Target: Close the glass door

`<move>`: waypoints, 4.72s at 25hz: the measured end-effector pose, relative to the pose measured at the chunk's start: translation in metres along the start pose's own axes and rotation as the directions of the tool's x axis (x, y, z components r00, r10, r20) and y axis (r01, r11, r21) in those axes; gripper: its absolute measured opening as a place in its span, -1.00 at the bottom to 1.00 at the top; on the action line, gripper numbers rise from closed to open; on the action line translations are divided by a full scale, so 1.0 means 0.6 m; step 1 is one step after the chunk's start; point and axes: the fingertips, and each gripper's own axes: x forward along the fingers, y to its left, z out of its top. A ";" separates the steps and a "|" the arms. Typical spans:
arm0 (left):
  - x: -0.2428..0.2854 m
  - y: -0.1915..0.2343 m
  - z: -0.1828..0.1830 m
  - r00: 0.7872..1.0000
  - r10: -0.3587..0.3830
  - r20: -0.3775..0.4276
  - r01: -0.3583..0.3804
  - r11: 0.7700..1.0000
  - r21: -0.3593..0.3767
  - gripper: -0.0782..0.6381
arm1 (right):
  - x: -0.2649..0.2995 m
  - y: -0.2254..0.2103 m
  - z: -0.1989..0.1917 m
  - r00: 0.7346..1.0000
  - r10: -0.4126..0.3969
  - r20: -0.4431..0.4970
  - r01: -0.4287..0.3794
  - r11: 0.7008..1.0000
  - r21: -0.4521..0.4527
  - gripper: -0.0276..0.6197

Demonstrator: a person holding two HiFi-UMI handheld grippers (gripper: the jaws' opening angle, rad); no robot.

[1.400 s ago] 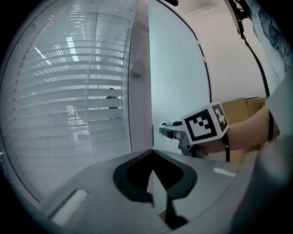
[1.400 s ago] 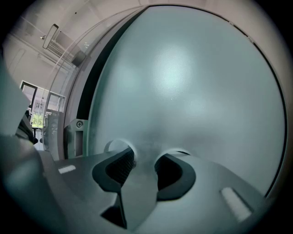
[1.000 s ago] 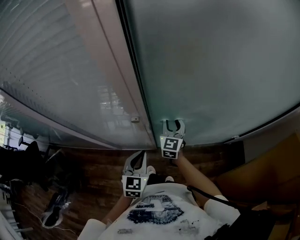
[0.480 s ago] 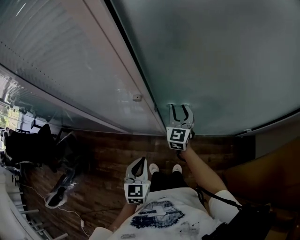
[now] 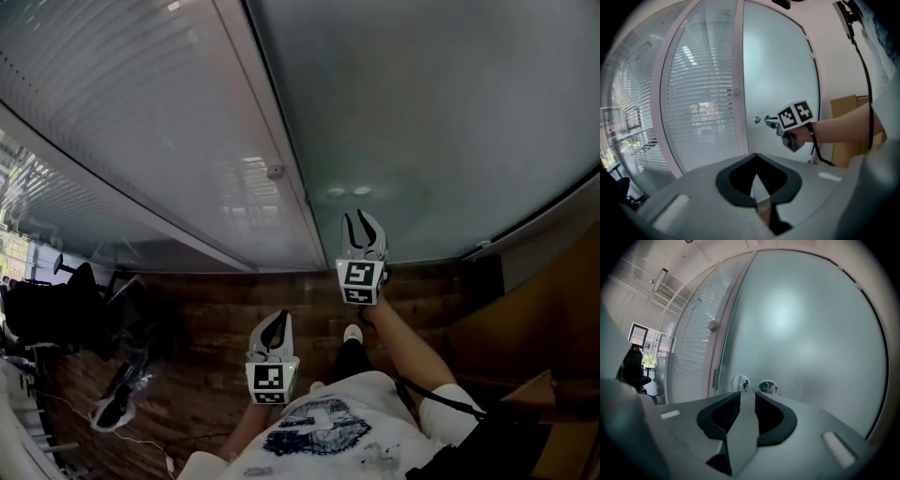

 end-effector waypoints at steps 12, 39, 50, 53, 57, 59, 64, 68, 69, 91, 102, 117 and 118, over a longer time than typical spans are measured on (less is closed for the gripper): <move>-0.137 0.013 -0.051 0.997 -0.052 0.061 0.050 0.998 0.029 -0.77 | -0.237 0.042 -0.024 0.999 -0.033 -0.008 0.034 0.999 0.028 -0.87; -0.358 -0.045 -0.163 0.991 -0.101 0.089 0.101 0.995 0.010 -0.77 | -0.610 0.118 -0.062 0.993 -0.117 -0.010 0.117 0.992 0.054 -0.89; -0.370 -0.092 -0.145 0.993 -0.100 0.067 0.101 0.995 -0.013 -0.78 | -0.673 0.103 -0.077 0.996 -0.089 -0.013 0.090 0.993 0.075 -0.89; -0.374 -0.114 -0.137 0.993 -0.098 0.062 0.098 0.995 -0.004 -0.77 | -0.701 0.097 -0.071 0.997 -0.074 -0.006 0.074 0.993 0.091 -0.89; -0.394 -0.164 -0.133 0.991 -0.109 0.076 0.109 0.994 0.007 -0.77 | -0.752 0.089 -0.078 0.999 -0.044 -0.012 0.045 0.993 0.109 -0.89; -0.407 -0.191 -0.132 0.992 -0.104 0.075 0.104 0.995 0.013 -0.77 | -0.777 0.081 -0.089 0.999 -0.033 -0.012 0.034 0.993 0.117 -0.89; -0.442 -0.249 -0.157 0.993 -0.103 0.062 0.101 0.994 0.030 -0.77 | -0.836 0.069 -0.107 1.000 -0.012 -0.003 0.012 0.992 0.129 -0.89; -0.476 -0.295 -0.158 0.993 -0.101 0.061 0.099 0.994 0.038 -0.78 | -0.884 0.060 -0.120 1.000 0.016 0.002 -0.016 0.990 0.138 -0.89; -0.484 -0.305 -0.161 0.993 -0.099 0.062 0.097 0.995 0.039 -0.77 | -0.897 0.057 -0.125 1.000 0.023 0.004 -0.024 0.990 0.139 -0.89; -0.585 -0.370 -0.192 0.994 -0.076 0.082 0.067 0.992 0.108 -0.77 | -1.054 0.081 -0.097 0.985 0.141 0.104 -0.156 0.975 0.157 -0.90; -0.591 -0.353 -0.187 0.990 -0.081 0.114 0.072 0.995 0.074 -0.78 | -1.048 0.117 -0.091 0.988 0.141 0.061 -0.149 0.977 0.154 -0.90; -0.605 -0.325 -0.187 0.989 -0.072 0.126 0.064 0.996 0.064 -0.77 | -1.046 0.135 -0.098 0.990 0.139 0.017 -0.140 0.982 0.130 -0.90; -0.605 -0.326 -0.187 0.989 -0.073 0.127 0.065 0.996 0.064 -0.77 | -1.047 0.134 -0.099 0.990 0.139 0.017 -0.140 0.982 0.130 -0.90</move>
